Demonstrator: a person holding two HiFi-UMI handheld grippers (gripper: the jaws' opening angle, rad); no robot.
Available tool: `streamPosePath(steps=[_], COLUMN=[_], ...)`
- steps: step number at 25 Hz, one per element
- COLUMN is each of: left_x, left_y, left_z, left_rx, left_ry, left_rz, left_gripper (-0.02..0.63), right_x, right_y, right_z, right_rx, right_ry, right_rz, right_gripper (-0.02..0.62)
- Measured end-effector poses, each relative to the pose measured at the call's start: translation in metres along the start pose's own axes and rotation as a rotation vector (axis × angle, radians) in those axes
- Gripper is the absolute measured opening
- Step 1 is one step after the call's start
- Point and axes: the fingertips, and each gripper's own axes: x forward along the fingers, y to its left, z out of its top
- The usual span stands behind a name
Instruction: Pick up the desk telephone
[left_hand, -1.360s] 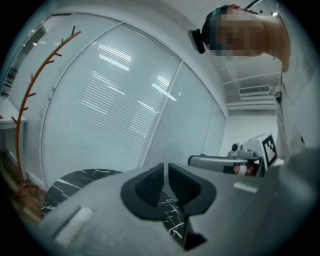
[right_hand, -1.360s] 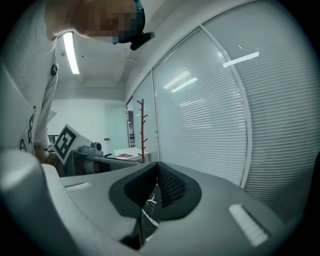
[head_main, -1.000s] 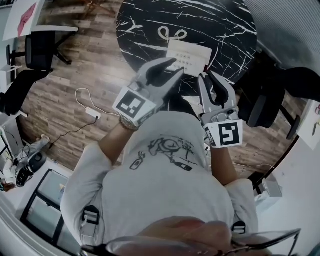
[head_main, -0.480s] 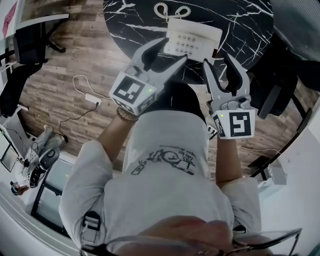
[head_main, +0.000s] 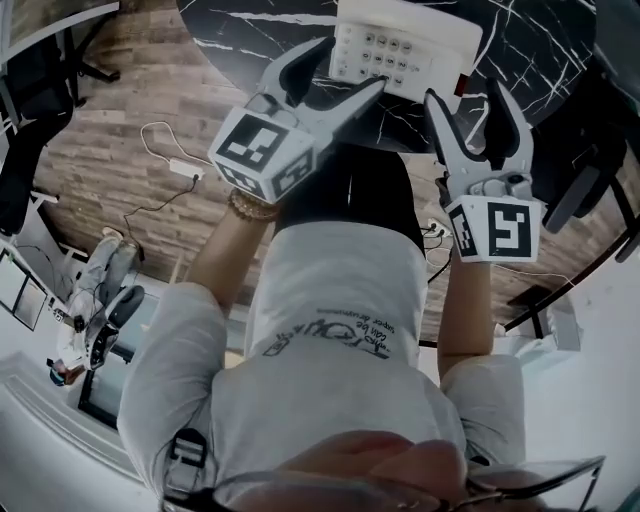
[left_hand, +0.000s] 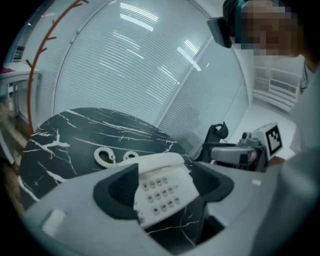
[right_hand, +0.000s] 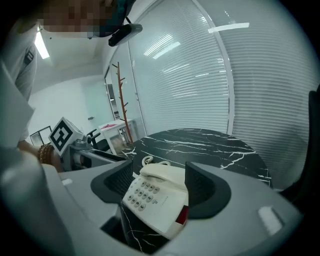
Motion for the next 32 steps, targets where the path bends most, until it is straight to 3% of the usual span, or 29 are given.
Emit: streamPosePath(steps=[16, 24, 32], left_x=[0.054, 0.063, 0.067], left_y=[0.061, 0.066, 0.07], left_z=[-0.081, -0.083, -0.087], left_rx=[-0.071, -0.093, -0.056], left_ry=[0.146, 0.129, 0.155], left_rz=[0.05, 0.065, 0.123], left_gripper=[0.377, 0.377, 0.371], right_x=[0.046, 0.059, 0.064], right_y=[-0.039, -0.041, -0.041], right_z=[-0.097, -0.119, -0.127], right_rx=[0.143, 0.171, 0.17], right_ry=[0.111, 0.127, 0.134], right_rz=[-0.031, -0.016, -0.006], right_gripper=[0.393, 0.399, 0.397])
